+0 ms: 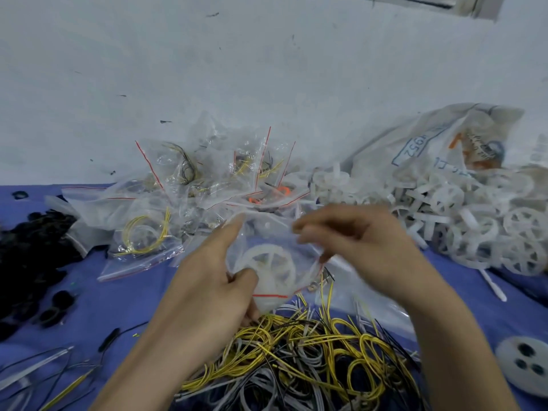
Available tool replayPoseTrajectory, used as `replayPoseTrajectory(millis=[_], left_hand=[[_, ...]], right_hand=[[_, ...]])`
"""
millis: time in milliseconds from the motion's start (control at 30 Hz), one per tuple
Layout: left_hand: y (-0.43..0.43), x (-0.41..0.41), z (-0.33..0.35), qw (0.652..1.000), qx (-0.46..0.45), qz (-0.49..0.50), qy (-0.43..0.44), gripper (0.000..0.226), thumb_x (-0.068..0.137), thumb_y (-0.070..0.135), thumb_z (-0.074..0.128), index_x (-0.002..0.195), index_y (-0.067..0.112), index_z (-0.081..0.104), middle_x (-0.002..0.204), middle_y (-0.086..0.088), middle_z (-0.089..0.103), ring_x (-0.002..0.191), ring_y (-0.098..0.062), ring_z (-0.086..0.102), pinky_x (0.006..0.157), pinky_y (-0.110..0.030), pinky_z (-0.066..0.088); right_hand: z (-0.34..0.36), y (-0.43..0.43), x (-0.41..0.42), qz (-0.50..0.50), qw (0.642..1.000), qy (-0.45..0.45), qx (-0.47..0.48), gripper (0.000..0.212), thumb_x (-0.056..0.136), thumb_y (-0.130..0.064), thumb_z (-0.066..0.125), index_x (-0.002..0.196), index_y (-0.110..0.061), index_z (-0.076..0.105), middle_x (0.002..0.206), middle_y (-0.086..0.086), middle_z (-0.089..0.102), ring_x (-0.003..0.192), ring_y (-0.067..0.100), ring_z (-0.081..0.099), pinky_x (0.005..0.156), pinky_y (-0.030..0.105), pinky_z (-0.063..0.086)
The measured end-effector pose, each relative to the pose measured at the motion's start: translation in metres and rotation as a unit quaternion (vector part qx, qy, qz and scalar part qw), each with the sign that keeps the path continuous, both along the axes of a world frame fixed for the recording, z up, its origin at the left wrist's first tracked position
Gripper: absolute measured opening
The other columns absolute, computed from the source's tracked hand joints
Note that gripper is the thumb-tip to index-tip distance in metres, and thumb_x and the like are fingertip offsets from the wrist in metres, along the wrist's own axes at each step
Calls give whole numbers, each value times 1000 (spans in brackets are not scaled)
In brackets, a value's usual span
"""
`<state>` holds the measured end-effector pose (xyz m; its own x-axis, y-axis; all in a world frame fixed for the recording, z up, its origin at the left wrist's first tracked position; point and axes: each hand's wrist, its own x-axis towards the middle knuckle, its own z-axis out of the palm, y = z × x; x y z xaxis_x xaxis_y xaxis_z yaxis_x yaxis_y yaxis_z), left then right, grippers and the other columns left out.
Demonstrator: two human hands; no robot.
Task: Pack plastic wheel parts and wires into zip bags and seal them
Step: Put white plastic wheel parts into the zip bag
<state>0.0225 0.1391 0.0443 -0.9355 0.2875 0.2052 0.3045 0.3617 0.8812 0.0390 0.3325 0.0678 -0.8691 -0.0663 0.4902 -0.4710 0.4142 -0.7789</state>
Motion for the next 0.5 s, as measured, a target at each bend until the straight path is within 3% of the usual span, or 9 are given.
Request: replayPoseTrajectory(millis=[67,100,133,200,267,333,433,500], left_hand=[[-2,-3,0,1000,21,6,-6,71,81,11,47,128,61,30,52,-5,66,45,-11,61,56,-40,56],[-3,-4,-1,999,32,4,-9,70,80,12,47,130,58,32,52,-6,66,44,-10,60,52,-34,54],[-4,-5,-1,999,37,1,-12,69,78,16,46,133,55,32,51,-6,65,43,-9,60,48,-26,51],[-6,-5,-1,999,33,1,-14,71,75,21,45,137,52,29,51,-4,66,43,-7,59,46,-17,46],[-9,-5,0,1000,24,4,-13,72,75,23,44,137,54,27,52,-2,66,44,-7,60,47,-16,46],[-12,-6,1,1000,22,8,-14,73,74,24,43,137,55,25,53,-2,67,44,-8,61,48,-18,47],[-14,-9,2,999,28,10,-12,72,79,17,44,139,51,26,51,-3,66,43,-8,60,46,-17,47],[-13,-10,2,999,33,10,-9,71,82,12,45,141,47,27,50,-2,66,42,-8,60,44,-14,45]], right_hand=[[-16,38,-32,-152,985,16,-86,15,84,-20,61,75,-25,73,65,0,70,55,11,66,46,20,46],[-29,61,-51,-247,967,-25,-59,15,88,-21,58,84,-21,72,66,3,69,54,15,62,48,23,46],[-46,83,-70,-319,942,-106,17,18,92,-24,54,101,-19,69,80,9,69,61,19,61,55,28,49],[-88,121,-96,-347,867,-302,192,38,97,-33,46,131,-18,50,120,17,59,95,30,59,80,37,50],[-126,147,-106,-328,828,-363,273,48,97,-37,43,142,-21,36,141,17,43,125,34,43,98,39,39],[-146,161,-112,-354,831,-321,284,45,96,-33,46,138,-17,43,139,19,42,123,36,43,95,37,39],[-147,164,-119,-404,837,-262,260,25,91,-22,54,111,-8,61,115,22,57,97,36,58,73,32,41],[-144,160,-121,-418,839,-253,239,14,88,-18,57,94,-6,64,99,19,64,93,35,59,69,30,40]])
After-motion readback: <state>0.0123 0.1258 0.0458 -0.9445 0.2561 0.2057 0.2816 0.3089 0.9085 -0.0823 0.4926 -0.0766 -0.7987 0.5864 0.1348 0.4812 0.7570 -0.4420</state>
